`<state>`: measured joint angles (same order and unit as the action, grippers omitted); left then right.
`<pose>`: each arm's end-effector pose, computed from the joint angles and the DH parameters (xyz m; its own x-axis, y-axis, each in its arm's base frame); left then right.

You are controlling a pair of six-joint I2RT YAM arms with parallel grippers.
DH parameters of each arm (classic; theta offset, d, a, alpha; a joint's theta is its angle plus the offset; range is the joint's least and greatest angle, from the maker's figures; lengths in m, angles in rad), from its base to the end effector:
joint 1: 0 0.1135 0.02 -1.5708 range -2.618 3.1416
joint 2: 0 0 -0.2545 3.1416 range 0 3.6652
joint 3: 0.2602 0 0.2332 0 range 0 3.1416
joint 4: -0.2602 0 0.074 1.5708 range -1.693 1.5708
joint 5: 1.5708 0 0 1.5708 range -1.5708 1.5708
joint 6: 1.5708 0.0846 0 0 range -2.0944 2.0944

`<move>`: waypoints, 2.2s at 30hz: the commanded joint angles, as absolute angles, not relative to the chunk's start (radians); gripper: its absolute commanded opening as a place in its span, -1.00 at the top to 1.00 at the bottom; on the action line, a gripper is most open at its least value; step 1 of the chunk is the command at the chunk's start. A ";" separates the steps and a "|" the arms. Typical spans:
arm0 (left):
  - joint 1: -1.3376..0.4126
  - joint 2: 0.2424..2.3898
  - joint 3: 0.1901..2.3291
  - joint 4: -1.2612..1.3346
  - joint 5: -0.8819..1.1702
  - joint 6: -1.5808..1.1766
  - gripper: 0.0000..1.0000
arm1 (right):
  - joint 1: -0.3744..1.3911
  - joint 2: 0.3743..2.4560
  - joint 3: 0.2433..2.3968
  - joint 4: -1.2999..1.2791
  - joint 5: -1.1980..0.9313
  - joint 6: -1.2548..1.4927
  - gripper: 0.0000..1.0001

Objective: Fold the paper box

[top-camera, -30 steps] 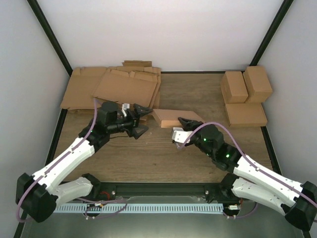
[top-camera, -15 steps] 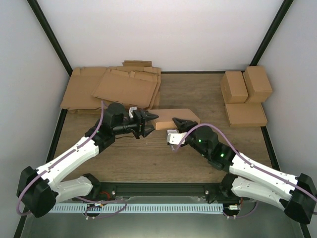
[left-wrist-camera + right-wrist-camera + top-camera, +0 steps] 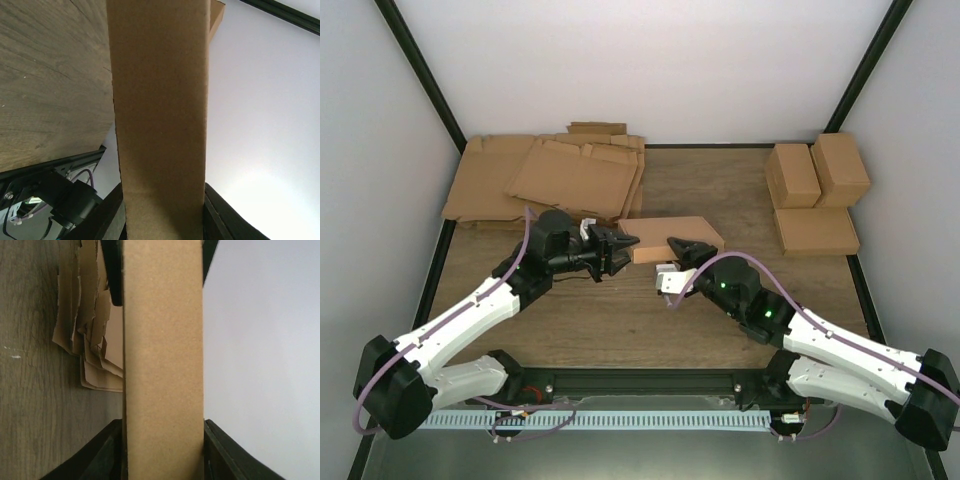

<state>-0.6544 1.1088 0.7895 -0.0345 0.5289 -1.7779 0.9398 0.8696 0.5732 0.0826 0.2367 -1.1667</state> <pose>0.1940 -0.2026 0.2766 -0.8253 -0.4318 0.3640 -0.4543 0.1248 -0.8821 0.1585 0.1833 0.2664 0.5482 -0.7648 -0.3385 -0.3706 0.1407 -0.9181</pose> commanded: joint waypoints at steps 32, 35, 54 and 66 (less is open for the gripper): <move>-0.489 1.284 0.912 0.331 0.542 -1.691 0.52 | 0.968 0.630 0.652 -0.050 0.227 1.525 -1.00; -0.491 1.283 0.907 0.360 0.544 -1.690 0.51 | 0.967 0.618 0.536 0.129 0.298 1.680 -0.96; -0.495 1.248 0.905 0.409 0.633 -1.804 0.49 | 0.943 1.015 0.851 0.231 0.348 1.497 -0.62; -0.511 1.177 0.911 0.346 0.563 -1.804 0.44 | 0.919 1.113 0.892 0.326 0.289 1.461 -0.38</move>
